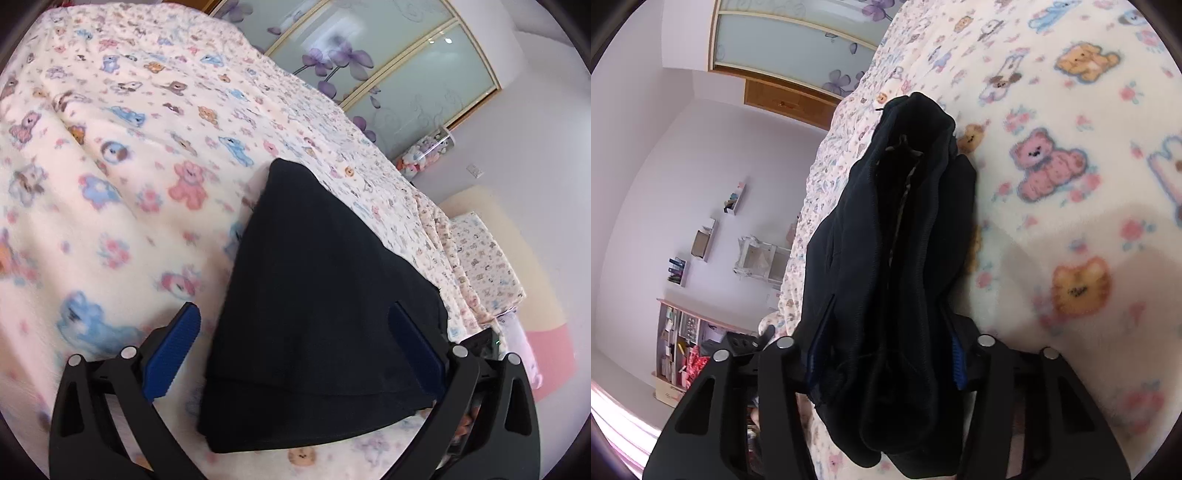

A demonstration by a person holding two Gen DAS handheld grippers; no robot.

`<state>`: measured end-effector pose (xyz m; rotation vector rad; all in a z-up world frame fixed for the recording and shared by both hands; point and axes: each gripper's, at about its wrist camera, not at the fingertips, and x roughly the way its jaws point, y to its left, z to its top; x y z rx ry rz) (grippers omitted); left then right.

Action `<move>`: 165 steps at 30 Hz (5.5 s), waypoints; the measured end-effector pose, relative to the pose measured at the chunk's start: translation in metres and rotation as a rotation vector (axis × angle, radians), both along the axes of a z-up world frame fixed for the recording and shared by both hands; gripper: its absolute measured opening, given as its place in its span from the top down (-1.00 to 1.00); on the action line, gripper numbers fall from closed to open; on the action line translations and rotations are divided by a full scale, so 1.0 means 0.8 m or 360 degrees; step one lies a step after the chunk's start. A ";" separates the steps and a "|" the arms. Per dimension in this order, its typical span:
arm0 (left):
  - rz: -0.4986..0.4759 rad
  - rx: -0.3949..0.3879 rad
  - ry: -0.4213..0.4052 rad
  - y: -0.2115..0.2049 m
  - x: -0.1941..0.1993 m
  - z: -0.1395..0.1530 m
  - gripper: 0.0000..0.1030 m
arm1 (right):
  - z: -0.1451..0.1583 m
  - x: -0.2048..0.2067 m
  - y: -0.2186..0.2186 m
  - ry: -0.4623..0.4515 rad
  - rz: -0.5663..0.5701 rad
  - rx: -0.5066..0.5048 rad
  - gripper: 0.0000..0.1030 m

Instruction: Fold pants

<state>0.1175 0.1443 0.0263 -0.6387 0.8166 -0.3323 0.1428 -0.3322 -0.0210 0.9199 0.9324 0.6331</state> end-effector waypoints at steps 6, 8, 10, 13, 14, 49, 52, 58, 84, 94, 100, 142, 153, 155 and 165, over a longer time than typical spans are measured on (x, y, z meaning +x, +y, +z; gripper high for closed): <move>-0.0097 0.0052 0.0115 0.019 0.053 0.025 -0.96 | 0.006 -0.004 0.004 -0.0066 0.0012 0.0005 0.14; -0.0140 0.0029 0.0139 0.020 0.073 0.030 -0.96 | 0.005 -0.002 0.004 -0.0069 0.0007 0.0011 0.14; -0.0186 -0.0025 0.0173 0.017 0.089 0.029 -0.96 | 0.003 -0.001 0.003 -0.0074 0.0006 0.0011 0.14; -0.0268 -0.0178 0.0253 0.010 0.109 0.017 -0.96 | 0.002 0.001 0.005 -0.0081 0.0007 0.0014 0.14; -0.0307 -0.0235 0.0284 0.006 0.113 0.011 -0.96 | 0.001 0.000 0.005 -0.0082 0.0007 0.0015 0.14; -0.0330 -0.0033 0.0260 -0.031 0.100 0.012 0.83 | 0.009 -0.005 -0.005 -0.0164 -0.0084 0.0077 0.19; -0.0330 -0.0048 0.0235 -0.030 0.095 0.020 0.83 | 0.017 -0.006 -0.005 -0.0201 -0.0082 0.0171 0.21; -0.0344 -0.0001 0.0107 -0.046 0.089 0.063 0.83 | 0.047 0.000 0.001 -0.0320 -0.0086 0.0263 0.22; 0.0072 -0.0193 0.0226 -0.028 0.167 -0.016 -0.34 | 0.011 0.060 -0.032 -0.0248 -0.0479 -0.0136 -0.02; -0.0066 0.0157 -0.0263 -0.069 0.093 0.091 -0.96 | 0.106 -0.001 0.009 -0.0830 -0.0553 -0.0309 -0.54; -0.0206 0.0305 -0.0167 -0.133 0.102 0.053 -0.96 | 0.096 0.010 0.032 -0.0812 -0.0424 -0.0458 -0.60; 0.0073 0.1168 -0.0436 -0.123 -0.149 -0.001 -0.97 | 0.069 -0.222 0.203 -0.0965 -0.0739 -0.1600 -0.97; 0.0040 0.1098 -0.0479 -0.128 -0.152 0.002 -0.97 | 0.055 -0.221 0.203 -0.0866 -0.0799 -0.1634 -0.97; 0.0014 0.1107 -0.0504 -0.134 -0.155 0.003 -0.97 | 0.053 -0.222 0.206 -0.0878 -0.0797 -0.1651 -0.97; 0.0007 0.1082 -0.0468 -0.133 -0.151 0.000 -0.97 | 0.052 -0.223 0.205 -0.0875 -0.0821 -0.1651 -0.97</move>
